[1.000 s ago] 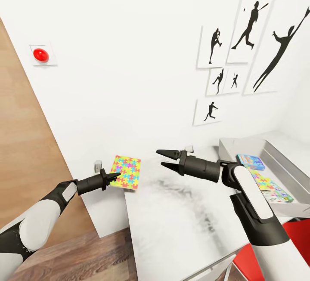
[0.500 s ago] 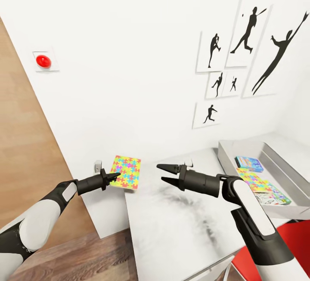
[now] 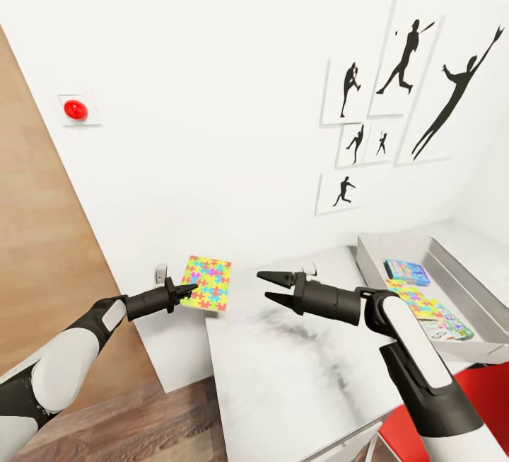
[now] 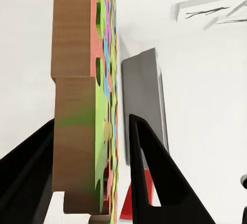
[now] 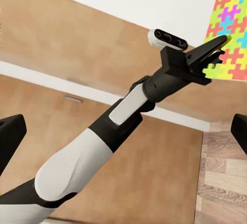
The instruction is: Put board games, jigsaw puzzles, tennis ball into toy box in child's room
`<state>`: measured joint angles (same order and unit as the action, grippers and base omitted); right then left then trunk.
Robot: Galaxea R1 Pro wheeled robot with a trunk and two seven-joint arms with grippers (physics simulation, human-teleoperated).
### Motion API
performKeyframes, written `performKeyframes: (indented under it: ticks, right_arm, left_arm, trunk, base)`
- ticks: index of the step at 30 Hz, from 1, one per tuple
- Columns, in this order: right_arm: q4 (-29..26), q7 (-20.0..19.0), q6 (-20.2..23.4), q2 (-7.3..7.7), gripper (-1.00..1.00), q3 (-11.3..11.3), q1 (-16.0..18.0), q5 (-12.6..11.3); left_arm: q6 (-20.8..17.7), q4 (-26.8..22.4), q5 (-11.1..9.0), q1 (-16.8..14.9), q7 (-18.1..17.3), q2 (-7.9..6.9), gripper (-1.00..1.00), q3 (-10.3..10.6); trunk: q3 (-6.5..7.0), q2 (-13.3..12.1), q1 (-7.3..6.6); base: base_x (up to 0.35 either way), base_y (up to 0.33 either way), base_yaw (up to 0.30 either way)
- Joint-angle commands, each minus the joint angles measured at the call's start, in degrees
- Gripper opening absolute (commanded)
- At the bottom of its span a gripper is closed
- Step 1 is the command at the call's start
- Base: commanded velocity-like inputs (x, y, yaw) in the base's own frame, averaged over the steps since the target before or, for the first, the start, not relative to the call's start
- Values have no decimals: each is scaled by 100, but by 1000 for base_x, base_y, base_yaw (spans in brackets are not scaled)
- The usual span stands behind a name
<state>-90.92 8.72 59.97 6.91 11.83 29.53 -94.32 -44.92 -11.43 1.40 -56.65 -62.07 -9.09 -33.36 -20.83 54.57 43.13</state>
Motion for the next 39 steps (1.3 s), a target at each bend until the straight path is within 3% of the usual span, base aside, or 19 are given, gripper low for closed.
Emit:
performKeyframes:
  ticks: [1, 10, 39]
  right_arm:
    - [-4, 60, 1, -3, 100, 27, 3, -55]
    - [-4, 69, -36, -6, 100, 164, 9, -9]
    - [-5, 63, -30, -1, 100, 173, 6, -14]
  left_arm:
    - [-43, 0, 18, -4, -16, 0, -100, -21]
    - [-36, 0, 18, -6, -16, 3, -100, -21]
    - [-44, 0, 18, -13, -16, -30, -100, -21]
  trunk:
    - [11, -37, -22]
    - [173, -398, -220]
    - [694, -1561, -857]
  base:
    - [0, 0, 0]
    - [0, 0, -49]
    - [-28, 0, -271]
